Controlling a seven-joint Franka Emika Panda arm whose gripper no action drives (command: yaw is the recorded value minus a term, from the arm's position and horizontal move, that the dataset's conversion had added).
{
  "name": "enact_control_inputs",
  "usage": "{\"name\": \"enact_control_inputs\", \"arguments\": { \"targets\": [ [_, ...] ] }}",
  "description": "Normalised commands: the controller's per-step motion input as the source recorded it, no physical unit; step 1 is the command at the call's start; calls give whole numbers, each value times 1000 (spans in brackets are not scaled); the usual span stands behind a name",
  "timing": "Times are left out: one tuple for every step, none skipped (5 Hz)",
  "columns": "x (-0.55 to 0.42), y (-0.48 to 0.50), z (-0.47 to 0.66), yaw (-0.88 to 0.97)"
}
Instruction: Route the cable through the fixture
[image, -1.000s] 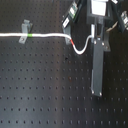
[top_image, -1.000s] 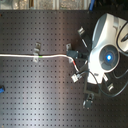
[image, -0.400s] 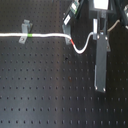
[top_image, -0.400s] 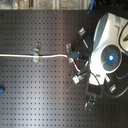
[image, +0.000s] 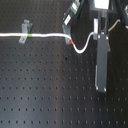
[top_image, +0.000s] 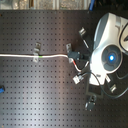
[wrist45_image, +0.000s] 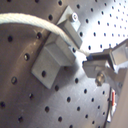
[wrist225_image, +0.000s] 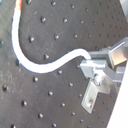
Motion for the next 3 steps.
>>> {"name": "enact_control_inputs", "arguments": {
  "targets": [
    [127, 79, -179, 63],
    [96, 68, -188, 37],
    [0, 0, 13, 0]
  ]
}}
